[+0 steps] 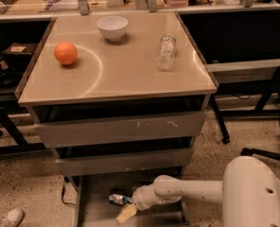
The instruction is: Pick redbull can from bottom drawer and place on counter
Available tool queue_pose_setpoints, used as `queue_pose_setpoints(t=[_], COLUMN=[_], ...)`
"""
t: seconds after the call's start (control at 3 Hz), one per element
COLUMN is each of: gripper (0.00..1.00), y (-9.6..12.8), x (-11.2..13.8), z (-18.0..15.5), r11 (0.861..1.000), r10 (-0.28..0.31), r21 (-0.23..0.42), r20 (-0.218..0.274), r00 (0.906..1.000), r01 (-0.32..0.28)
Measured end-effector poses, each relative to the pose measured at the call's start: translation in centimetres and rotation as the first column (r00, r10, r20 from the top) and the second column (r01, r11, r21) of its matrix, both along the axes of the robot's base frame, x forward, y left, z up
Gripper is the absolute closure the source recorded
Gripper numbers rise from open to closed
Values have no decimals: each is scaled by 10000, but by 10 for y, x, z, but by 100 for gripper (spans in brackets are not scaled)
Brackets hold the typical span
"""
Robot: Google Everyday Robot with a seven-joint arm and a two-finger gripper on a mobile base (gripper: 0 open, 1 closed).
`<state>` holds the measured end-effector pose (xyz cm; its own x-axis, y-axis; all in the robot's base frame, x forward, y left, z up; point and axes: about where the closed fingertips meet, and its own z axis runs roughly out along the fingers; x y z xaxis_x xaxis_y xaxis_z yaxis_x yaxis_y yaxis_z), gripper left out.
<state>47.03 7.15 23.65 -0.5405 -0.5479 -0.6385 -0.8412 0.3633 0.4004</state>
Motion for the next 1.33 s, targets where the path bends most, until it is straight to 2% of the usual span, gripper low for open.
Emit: queue_pose_setpoints(t=[0.67,1.33], gripper=[0,0], y=[1,5], x=[17,40], z=[-40,-63], r11=[9979,9984], r10=[-484,-294], r21=[-412,-472], r20=[316,600], r00=[9983,9978], r01=[497,323])
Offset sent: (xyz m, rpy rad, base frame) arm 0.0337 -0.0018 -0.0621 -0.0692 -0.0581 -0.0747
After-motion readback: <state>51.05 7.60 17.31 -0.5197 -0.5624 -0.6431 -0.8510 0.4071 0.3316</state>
